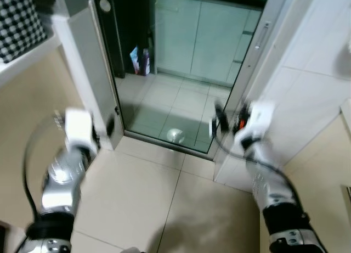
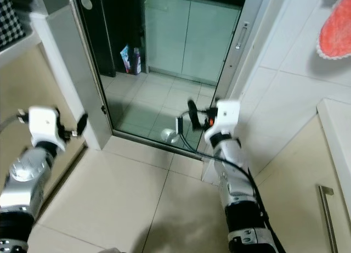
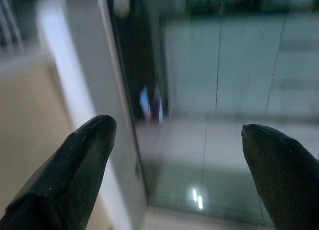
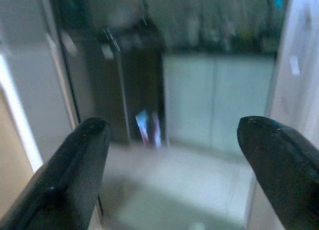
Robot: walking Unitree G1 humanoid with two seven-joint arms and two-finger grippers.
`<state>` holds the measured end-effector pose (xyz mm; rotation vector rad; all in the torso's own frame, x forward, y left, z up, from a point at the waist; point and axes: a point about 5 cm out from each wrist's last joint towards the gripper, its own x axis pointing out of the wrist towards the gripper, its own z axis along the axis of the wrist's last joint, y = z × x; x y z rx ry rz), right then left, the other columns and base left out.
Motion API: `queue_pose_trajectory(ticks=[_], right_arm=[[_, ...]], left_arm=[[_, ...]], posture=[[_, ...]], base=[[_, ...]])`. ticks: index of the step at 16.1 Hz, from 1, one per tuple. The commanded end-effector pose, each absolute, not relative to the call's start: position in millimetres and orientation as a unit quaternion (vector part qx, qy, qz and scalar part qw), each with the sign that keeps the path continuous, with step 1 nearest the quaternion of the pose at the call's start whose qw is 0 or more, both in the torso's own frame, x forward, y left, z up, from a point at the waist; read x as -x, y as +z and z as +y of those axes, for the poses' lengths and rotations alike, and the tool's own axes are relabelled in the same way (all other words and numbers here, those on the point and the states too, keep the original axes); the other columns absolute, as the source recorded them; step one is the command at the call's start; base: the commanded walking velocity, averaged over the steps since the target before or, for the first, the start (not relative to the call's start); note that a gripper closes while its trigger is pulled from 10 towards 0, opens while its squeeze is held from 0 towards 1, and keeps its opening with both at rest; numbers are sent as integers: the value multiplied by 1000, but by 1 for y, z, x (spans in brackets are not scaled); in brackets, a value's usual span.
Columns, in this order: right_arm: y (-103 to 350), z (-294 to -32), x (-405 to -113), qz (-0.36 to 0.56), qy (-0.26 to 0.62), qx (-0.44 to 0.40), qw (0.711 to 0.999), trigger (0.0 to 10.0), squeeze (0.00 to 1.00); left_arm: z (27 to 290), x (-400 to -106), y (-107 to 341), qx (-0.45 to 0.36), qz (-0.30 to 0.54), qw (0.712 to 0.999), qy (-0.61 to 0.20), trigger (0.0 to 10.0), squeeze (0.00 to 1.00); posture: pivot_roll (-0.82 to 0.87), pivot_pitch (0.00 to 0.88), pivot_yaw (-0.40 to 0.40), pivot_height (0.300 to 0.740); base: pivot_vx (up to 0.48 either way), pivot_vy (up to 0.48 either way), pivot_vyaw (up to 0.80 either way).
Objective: Kitchen organization
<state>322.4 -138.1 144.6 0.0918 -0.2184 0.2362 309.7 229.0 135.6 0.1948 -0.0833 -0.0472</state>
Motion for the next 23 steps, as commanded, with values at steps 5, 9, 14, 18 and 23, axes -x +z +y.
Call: queue_pose_trajectory(ticks=[5, 9, 14, 18, 23], right_arm=[[200, -136, -302, -187, 88, -17, 978, 10000, 1000], [199, -149, -296, -158, 19, -2, 987, 10000, 1000], [191, -155, -300, -89, -14, -9, 996, 10000, 0], [189, -158, -296, -78, -32, -7, 996, 10000, 0], [194, -153, -294, -102, -22, -19, 994, 10000, 0]], left_arm=[[178, -300, 209, -123, -143, 976, -114, 10000, 1000], [171, -294, 217, -105, -146, 979, -96, 10000, 1000], [154, -293, 216, -63, -124, 984, -109, 10000, 0], [153, -293, 208, -89, -135, 982, -98, 10000, 0], [149, -291, 210, -66, -118, 981, -137, 10000, 0]], posture=[[-19, 0, -30, 740], [-26, 0, -25, 740], [-36, 0, -12, 740], [-42, 0, -10, 740], [-43, 0, -6, 740]], base=[[0, 0, 0], [0, 0, 0], [0, 0, -640], [0, 0, -800], [0, 0, -800]])
